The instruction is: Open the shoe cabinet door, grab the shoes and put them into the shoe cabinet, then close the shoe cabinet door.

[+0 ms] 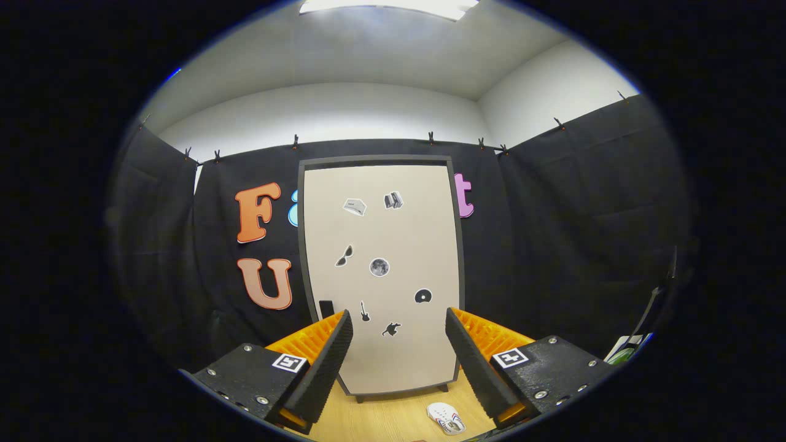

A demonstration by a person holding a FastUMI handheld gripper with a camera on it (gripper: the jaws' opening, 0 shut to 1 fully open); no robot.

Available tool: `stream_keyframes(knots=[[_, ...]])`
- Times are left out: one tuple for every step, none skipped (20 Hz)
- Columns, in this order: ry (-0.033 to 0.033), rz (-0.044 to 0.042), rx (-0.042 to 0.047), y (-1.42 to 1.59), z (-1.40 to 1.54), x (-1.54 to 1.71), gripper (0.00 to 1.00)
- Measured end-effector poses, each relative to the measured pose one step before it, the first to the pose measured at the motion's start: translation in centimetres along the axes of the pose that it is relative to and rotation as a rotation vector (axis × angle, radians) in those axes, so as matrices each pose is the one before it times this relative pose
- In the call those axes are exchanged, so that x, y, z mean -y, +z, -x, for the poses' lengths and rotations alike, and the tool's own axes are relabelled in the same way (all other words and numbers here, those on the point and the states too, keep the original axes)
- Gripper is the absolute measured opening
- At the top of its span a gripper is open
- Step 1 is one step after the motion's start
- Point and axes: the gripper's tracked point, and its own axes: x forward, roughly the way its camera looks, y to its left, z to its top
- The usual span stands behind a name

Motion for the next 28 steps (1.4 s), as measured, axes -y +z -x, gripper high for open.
stream_keyframes(knots=[[-0.00078,0.00265,-0.00162,-0.019,-0.013,-0.101,0.95],[0.00055,0.00297,-0.00073,-0.09,0.002,-0.184,0.95],[0.00113,0.00305,0.00073,0.026,0.045,-0.07,0.95],[-0.00032,0.00446,-0.00002,-0.013,0.025,-0.119,0.95],[-0.00169,0.00551,-0.00031,-0.037,0.018,-0.003,0.95],[-0.00117,0.0046,-0.00182,-0.06,-0.014,0.006,0.94],[0.00251,0.00231,0.00026,0.029,-0.03,-0.193,0.94],[0.00323,0.0008,0.00128,0.029,-0.02,-0.184,0.95],[0.00167,-0.00019,0.00116,0.007,0.015,-0.034,0.94],[-0.00015,-0.00037,0.00082,0.035,-0.032,-0.124,0.94],[-0.00124,0.00066,-0.00037,-0.088,-0.013,-0.022,0.94],[-0.00137,0.00043,-0.00173,-0.217,-0.266,-0.095,0.94],[-0.00006,-0.00042,-0.00161,-0.296,-0.122,-0.129,0.94],[-0.00014,-0.00237,-0.00355,-0.309,-0.284,-0.233,0.94],[0.00501,-0.00194,-0.00707,-0.557,-0.373,-0.415,0.94],[0.00715,-0.00223,-0.00808,-0.621,-0.508,-0.67,0.94],[0.01194,-0.00174,-0.00382,-0.668,-0.563,-0.831,0.95],[0.01187,-0.00163,-0.00288,-0.751,-0.752,-0.955,0.94],[0.01482,-0.00264,-0.00208,-0.815,-0.858,-1.146,0.94],[0.01848,0.00237,-0.00491,-0.829,-0.811,-1.262,0.95],[0.02131,0.00923,-0.00787,-0.857,-0.839,-1.191,0.95],[0.02134,0.01552,-0.0104,-1.028,-0.925,-1.474,0.95],[0.01692,0.02371,-0.00819,-0.737,-1.122,-1.264,0.95],[0.00355,0.02052,-0.00584,-0.466,-1.074,-0.847,0.95],[-0.00453,0.01089,0.00257,-0.267,-1.022,-0.568,0.95],[-0.00455,0.00234,0.0037,-0.126,-1.091,-0.549,0.95],[-0.00357,-0.00459,0.00764,-0.049,-1.229,-0.456,0.95],[-0.00212,-0.00438,0.00444,-0.056,-1.272,-0.395,0.95]])
